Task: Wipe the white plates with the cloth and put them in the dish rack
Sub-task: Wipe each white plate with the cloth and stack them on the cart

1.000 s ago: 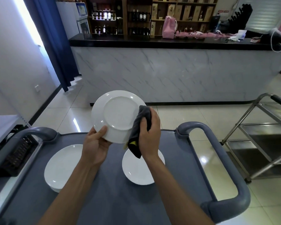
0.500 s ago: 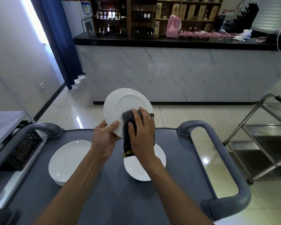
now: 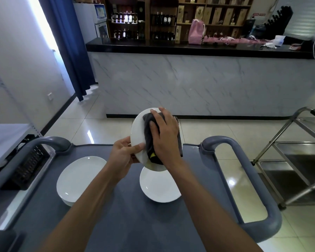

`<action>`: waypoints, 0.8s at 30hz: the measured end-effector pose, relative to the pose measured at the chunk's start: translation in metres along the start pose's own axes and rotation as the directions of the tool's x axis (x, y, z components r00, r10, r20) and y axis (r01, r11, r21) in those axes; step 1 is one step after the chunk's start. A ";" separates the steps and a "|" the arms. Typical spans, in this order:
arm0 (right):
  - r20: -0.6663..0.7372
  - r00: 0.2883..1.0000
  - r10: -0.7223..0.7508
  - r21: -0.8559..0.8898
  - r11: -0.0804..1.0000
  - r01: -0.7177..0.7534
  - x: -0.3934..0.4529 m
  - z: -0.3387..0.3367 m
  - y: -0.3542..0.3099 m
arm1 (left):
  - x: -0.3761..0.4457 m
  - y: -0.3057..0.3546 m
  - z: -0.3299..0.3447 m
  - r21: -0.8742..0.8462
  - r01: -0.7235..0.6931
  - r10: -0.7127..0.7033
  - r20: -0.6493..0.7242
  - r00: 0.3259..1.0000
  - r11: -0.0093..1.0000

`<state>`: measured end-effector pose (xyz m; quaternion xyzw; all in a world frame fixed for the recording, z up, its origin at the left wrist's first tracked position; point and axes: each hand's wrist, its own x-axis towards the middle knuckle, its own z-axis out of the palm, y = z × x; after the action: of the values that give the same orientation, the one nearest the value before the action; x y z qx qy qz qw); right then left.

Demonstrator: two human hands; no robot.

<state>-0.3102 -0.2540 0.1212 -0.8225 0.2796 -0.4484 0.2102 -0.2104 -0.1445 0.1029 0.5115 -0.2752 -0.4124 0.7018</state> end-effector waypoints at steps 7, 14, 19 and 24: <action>0.095 0.987 -0.129 -0.076 0.988 0.137 0.012 0.001 0.003 | -0.003 -0.005 0.001 0.079 0.009 -0.013 0.051 0.999 0.997; 0.081 0.969 -0.234 -0.067 0.969 0.239 0.019 -0.001 0.003 | -0.005 -0.013 -0.003 -0.049 0.006 -0.003 0.050 0.999 0.999; 0.112 0.992 -0.056 -0.054 0.997 0.063 0.036 -0.004 0.016 | -0.007 -0.012 -0.011 -0.072 -0.008 0.013 0.070 0.997 0.997; 0.115 0.989 0.091 0.074 0.992 -0.100 0.044 -0.011 0.040 | -0.010 -0.015 -0.018 -0.107 -0.021 0.023 0.023 0.999 0.994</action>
<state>-0.3108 -0.3132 0.1301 -0.8228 0.2886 -0.4022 0.2791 -0.2056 -0.1293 0.0830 0.4651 -0.2668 -0.4249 0.7294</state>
